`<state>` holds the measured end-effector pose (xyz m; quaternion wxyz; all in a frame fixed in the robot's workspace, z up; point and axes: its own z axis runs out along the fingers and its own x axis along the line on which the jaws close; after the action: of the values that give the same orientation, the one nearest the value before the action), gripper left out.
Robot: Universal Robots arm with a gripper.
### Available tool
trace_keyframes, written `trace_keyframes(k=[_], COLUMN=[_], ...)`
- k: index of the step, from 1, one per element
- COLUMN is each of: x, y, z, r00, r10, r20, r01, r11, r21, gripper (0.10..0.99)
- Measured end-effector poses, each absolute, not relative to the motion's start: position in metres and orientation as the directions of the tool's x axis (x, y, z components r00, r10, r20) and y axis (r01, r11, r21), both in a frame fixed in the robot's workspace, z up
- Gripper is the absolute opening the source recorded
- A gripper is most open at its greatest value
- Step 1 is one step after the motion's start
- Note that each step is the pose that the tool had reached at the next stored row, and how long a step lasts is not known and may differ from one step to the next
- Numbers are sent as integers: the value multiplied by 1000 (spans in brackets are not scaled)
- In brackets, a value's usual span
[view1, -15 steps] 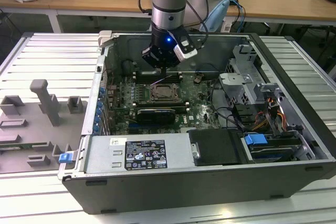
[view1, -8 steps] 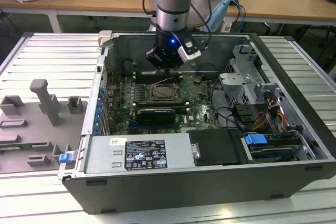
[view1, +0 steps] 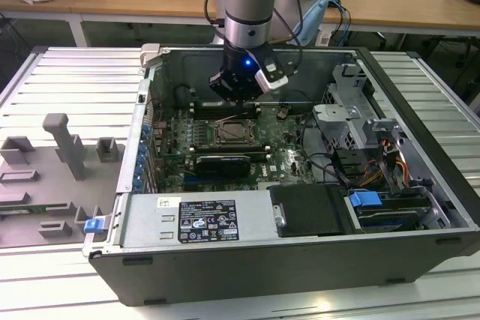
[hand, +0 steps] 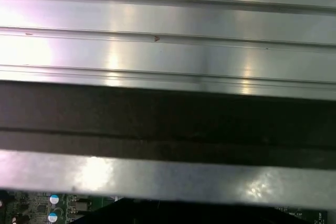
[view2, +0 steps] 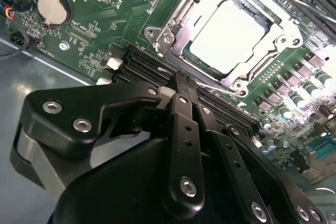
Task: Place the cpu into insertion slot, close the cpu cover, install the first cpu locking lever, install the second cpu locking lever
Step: 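Install the first cpu locking lever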
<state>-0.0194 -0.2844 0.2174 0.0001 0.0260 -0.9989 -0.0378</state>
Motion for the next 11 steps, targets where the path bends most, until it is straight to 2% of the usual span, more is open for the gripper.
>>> trace_keyframes(k=[11], x=[-16], y=[-283], z=[213], r00=[-999], r10=[-52], r20=[-2], r01=[-52], r11=[996], r21=[79], gripper=[106])
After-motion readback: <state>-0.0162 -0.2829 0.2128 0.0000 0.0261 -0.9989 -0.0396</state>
